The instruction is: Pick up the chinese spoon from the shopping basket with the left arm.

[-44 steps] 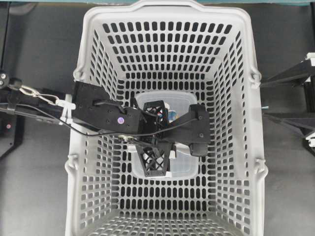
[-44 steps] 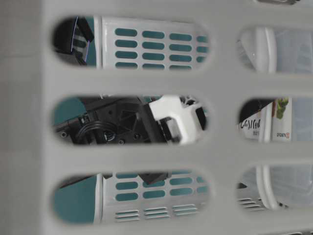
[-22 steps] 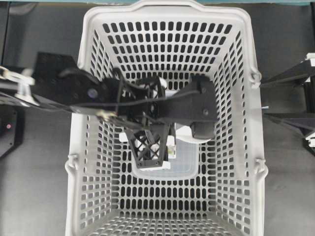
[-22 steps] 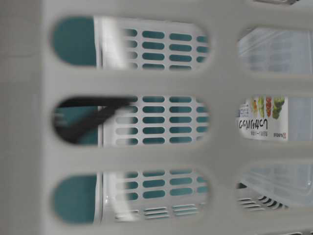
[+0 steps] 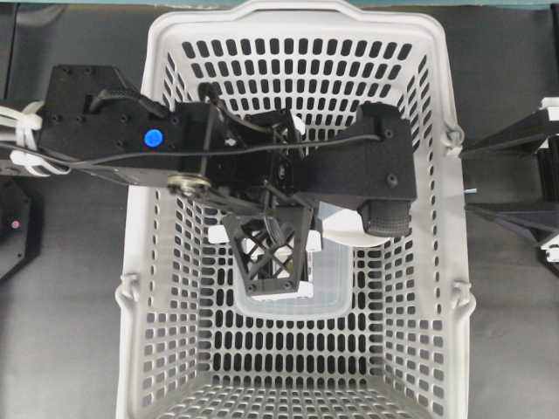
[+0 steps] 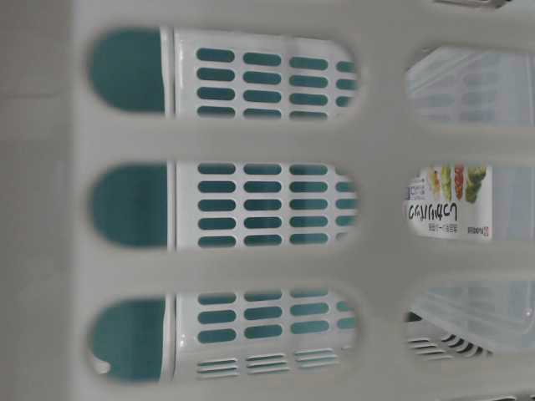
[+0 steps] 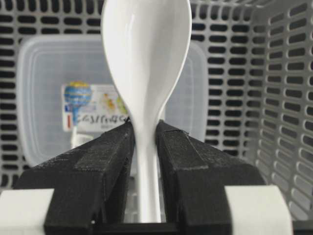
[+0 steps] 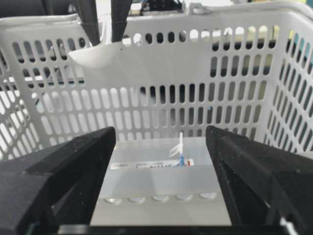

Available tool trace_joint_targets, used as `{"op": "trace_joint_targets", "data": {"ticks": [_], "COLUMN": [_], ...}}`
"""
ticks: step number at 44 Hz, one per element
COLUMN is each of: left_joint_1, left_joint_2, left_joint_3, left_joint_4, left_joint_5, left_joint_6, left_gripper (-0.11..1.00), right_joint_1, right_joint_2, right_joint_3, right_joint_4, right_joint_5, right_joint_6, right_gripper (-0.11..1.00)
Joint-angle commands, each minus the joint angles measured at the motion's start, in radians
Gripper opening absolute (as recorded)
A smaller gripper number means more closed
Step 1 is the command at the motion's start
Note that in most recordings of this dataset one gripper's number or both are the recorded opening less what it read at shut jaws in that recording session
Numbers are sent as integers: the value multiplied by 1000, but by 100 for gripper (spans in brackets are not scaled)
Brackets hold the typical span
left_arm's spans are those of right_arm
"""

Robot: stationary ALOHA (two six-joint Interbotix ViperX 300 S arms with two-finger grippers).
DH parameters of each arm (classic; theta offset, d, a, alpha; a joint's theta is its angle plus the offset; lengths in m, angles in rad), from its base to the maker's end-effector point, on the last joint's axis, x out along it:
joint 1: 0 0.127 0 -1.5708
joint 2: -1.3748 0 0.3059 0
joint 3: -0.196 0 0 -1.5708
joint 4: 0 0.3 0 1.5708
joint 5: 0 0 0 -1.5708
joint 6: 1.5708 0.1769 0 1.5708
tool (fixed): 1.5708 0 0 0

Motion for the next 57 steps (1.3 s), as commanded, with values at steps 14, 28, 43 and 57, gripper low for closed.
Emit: {"op": "trace_joint_targets", "data": {"ticks": [14, 28, 43, 57], "left_joint_1": [-2, -2, -2, 0], "left_joint_2": [-14, -14, -14, -14], "left_joint_3": [-26, -26, -21, -14], "left_joint_4": [3, 3, 3, 3], "left_joint_5": [-2, -2, -2, -2], "left_joint_6": [2, 2, 2, 2], "left_gripper": [15, 15, 15, 15], "right_joint_1": [-3, -3, -3, -3], "right_joint_2": [-14, -14, -14, -14], "right_joint_3": [-11, -11, -11, -9], "right_joint_4": [2, 2, 2, 2], "right_joint_5": [-3, -3, -3, -3], "right_joint_6": [2, 2, -2, -2], "right_gripper": [72, 72, 72, 72]}}
